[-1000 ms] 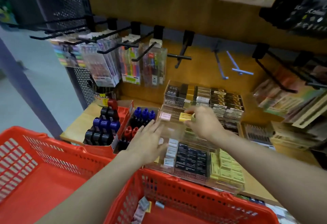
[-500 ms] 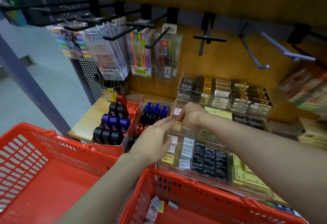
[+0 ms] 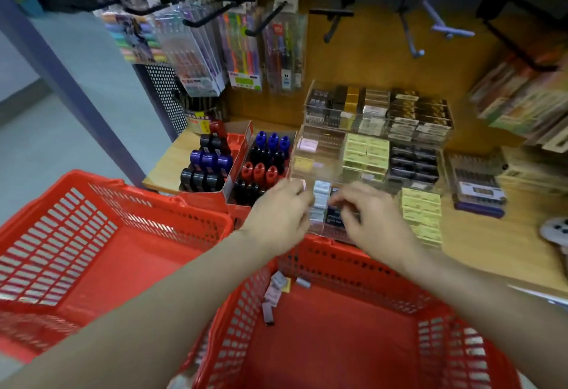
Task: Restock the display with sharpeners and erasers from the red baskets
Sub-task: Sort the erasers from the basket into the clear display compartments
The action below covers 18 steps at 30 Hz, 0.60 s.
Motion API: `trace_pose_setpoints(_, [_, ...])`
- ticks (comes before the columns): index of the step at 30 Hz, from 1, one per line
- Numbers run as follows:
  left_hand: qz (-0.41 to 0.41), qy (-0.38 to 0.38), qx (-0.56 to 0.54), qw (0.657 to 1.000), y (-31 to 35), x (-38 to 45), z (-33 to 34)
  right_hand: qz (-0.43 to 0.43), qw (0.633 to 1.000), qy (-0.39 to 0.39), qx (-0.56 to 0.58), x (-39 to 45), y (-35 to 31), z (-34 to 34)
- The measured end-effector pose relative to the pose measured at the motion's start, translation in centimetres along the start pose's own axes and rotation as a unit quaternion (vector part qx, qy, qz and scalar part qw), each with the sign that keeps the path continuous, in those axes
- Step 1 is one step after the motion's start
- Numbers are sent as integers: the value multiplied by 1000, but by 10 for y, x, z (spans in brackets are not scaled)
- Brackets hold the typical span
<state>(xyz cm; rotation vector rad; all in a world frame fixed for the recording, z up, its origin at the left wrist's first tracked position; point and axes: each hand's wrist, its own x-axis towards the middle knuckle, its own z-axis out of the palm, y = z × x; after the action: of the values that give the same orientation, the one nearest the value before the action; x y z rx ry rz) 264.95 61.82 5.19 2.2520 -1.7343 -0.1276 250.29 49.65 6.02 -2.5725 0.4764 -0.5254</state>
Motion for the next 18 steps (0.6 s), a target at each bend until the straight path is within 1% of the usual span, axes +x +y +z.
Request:
trace_pose_setpoints(1, [1, -43, 10, 999, 8, -12, 4, 16, 1000, -15, 8, -25, 3, 4])
trace_pose_setpoints(3, [-50, -158, 23, 986, 19, -36, 20, 66, 995, -75, 14, -68, 10, 20])
trace_pose_setpoints(5, [-120, -262, 6, 958, 24, -62, 49, 125, 980, -153, 20, -98, 18, 40])
trace_pose_setpoints(6, [-159, -302, -20, 940, 25, -75, 67, 152, 971, -181, 26, -109, 21, 51])
trace_pose_setpoints(7, [-205, -326, -52, 921, 25, -88, 83, 180, 962, -204, 31, -118, 25, 63])
trace_pose_setpoints(8, [-256, -340, -88, 900, 25, -100, 100, 205, 952, -225, 32, -126, 29, 75])
trace_pose_setpoints(10, [-306, -362, -123, 872, 24, -122, 132, 239, 934, -265, 26, -135, 36, 99])
trace_pose_setpoints(11, [-314, -372, -127, 864, 22, -128, 146, 248, 928, -276, 24, -137, 41, 111])
trace_pose_setpoints(13, [-335, -369, -133, 857, 19, -135, 171, 236, 927, -292, 17, -135, 50, 132])
trace_pose_setpoints(14, [-342, -364, -123, 858, 15, -134, 181, 218, 929, -299, 11, -133, 55, 143])
trace_pose_setpoints(16, [-307, -338, -82, 886, 5, -129, 201, 168, 938, -302, -26, -124, 66, 167])
trace_pose_setpoints(18, [-290, -304, -52, 906, -5, -126, 221, 112, 940, -309, -91, -116, 72, 192])
